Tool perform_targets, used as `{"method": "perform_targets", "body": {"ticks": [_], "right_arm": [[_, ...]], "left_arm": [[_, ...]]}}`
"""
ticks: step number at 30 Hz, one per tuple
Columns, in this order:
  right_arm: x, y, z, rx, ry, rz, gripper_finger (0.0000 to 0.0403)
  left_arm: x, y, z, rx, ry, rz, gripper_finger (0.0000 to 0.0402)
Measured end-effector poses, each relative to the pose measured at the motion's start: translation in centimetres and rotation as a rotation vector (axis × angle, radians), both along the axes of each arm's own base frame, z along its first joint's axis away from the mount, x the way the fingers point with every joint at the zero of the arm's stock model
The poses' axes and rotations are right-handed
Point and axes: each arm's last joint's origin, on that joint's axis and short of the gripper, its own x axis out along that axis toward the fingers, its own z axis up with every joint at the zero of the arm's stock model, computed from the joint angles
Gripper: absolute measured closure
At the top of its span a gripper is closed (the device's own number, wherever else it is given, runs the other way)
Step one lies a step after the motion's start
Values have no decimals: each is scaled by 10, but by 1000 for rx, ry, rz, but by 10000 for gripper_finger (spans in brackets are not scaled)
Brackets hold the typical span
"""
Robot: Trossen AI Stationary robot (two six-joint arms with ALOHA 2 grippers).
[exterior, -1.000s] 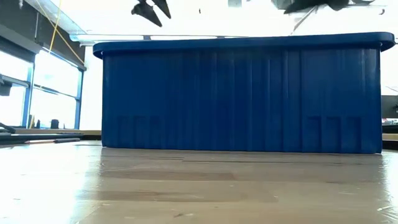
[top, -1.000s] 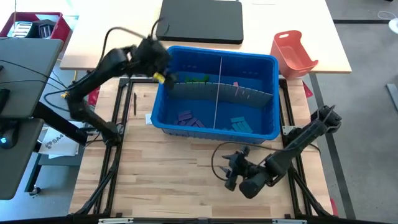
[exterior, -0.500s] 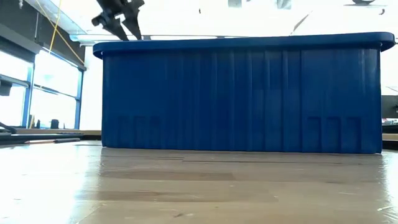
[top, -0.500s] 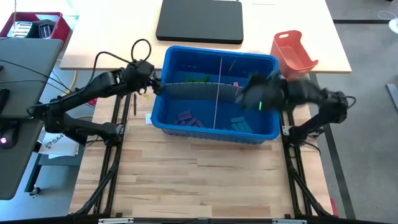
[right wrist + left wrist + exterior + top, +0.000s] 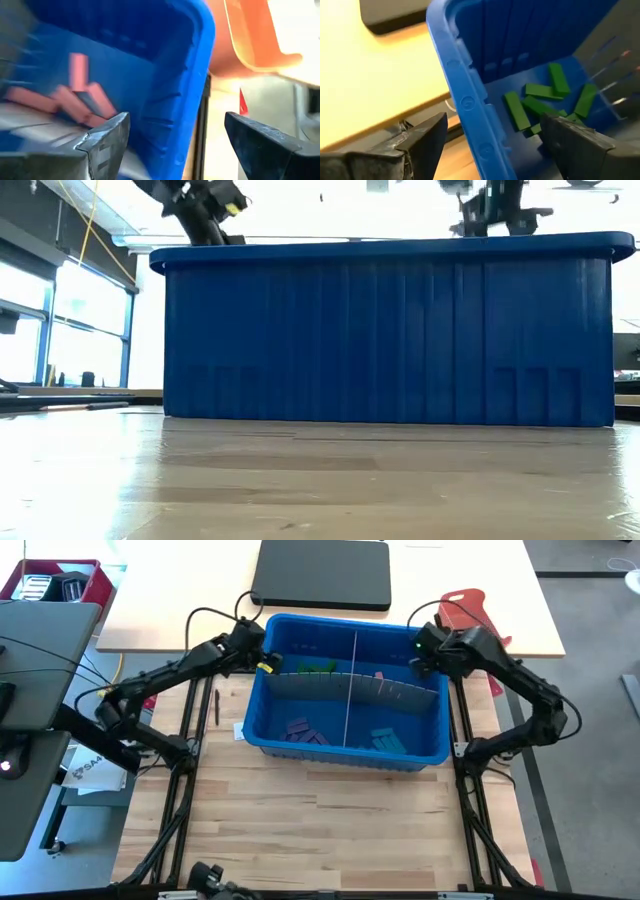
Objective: Sort blocks
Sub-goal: Adjust the blue bin
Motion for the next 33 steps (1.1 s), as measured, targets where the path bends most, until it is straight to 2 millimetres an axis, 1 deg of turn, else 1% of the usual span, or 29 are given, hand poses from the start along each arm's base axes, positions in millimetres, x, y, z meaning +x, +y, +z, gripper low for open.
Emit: {"method": "perform_targets", "body": {"ticks": [5, 7, 8, 13, 17, 19, 22, 26, 28, 29, 33], "right_arm": [[-11, -28, -48, 105, 11, -83, 82], [-16, -36, -63, 129, -1, -111, 82], [-19, -39, -70, 139, -3, -121, 82], [-28, -47, -100, 187, 5, -140, 82], [-28, -49, -114, 203, -44, -113, 96], [-28, -50, -117, 194, -76, -128, 110], [-26, -51, -120, 190, -74, -134, 136], [-23, -50, -111, 155, -125, -152, 186], [-19, -52, -105, 127, -185, -164, 215], [-18, -53, -101, 110, -215, -172, 223], [-8, -58, -84, 42, -334, -125, 223]], "left_arm": [[5, 15, -19, -72, 3, 31, 87], [7, 19, -26, -87, 19, 39, 87], [7, 20, -26, -84, 15, 41, 87], [6, 25, -32, -101, 34, 54, 87], [5, 27, -37, -154, 11, 33, 89], [4, 30, -39, -198, -24, 26, 93], [4, 30, -39, -204, -28, 28, 110], [0, 25, -36, -224, -23, 19, 154], [-3, 24, -32, -213, -19, 19, 157], [-5, 23, -30, -203, -12, 17, 157], [-16, 23, -14, -110, -5, 35, 157]]}}
